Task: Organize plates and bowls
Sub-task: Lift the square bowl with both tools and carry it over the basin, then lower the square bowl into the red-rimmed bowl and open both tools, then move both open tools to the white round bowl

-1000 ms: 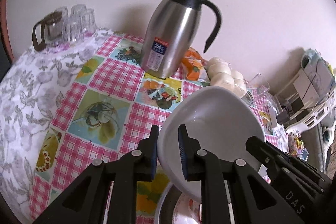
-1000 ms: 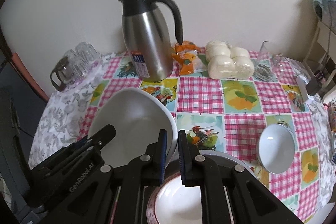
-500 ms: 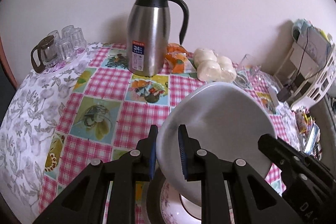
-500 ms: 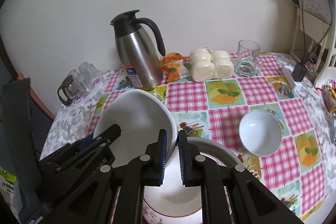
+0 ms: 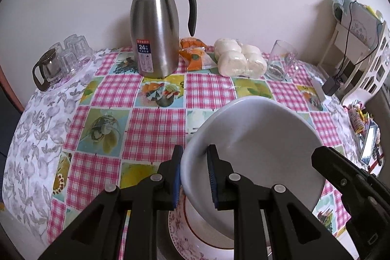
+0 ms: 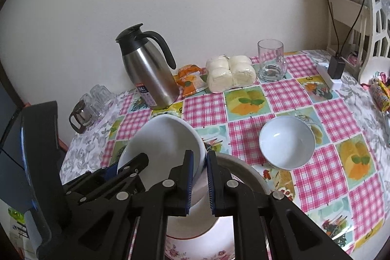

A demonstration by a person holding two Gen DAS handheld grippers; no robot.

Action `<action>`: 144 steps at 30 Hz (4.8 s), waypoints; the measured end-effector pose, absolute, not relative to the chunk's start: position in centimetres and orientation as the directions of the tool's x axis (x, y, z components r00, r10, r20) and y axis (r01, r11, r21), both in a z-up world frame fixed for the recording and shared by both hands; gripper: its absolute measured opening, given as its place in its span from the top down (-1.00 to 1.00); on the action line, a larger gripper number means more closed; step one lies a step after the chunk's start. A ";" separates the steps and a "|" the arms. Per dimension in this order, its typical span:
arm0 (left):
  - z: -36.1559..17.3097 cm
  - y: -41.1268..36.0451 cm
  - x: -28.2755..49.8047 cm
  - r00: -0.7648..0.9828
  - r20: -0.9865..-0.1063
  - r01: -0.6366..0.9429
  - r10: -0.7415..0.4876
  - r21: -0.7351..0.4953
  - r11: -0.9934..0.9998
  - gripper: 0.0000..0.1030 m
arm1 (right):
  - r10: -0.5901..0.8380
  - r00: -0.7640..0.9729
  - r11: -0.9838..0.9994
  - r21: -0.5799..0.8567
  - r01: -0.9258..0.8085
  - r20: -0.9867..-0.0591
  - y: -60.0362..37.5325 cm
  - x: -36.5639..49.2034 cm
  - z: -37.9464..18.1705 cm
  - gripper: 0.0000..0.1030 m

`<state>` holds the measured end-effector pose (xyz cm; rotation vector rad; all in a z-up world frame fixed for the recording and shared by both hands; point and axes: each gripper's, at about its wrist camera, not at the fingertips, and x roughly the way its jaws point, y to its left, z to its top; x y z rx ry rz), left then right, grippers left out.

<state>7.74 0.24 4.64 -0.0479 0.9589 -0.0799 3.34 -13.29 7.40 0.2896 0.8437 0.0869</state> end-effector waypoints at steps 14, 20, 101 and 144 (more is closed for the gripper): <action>3.6 0.0 7.1 0.538 -0.839 0.040 -0.077 -0.066 0.997 0.63 | 0.198 0.604 0.961 0.276 0.038 -0.772 -13.5 3.3 5.4 0.77; 3.6 0.2 7.3 0.531 -0.844 0.036 -0.079 -0.071 0.997 0.63 | 0.200 0.581 0.960 0.278 0.046 -0.789 -13.7 3.8 4.6 0.77; 4.9 2.0 7.0 0.559 -0.829 -0.163 0.023 -0.083 0.983 -0.52 | 0.107 0.583 0.951 0.255 0.177 -0.805 -21.6 3.1 4.1 -1.00; 1.4 -18.3 12.7 0.484 -0.872 0.238 -0.069 0.055 0.970 -0.52 | 0.131 0.510 0.836 0.371 0.403 -0.850 -35.5 5.1 -3.8 -0.66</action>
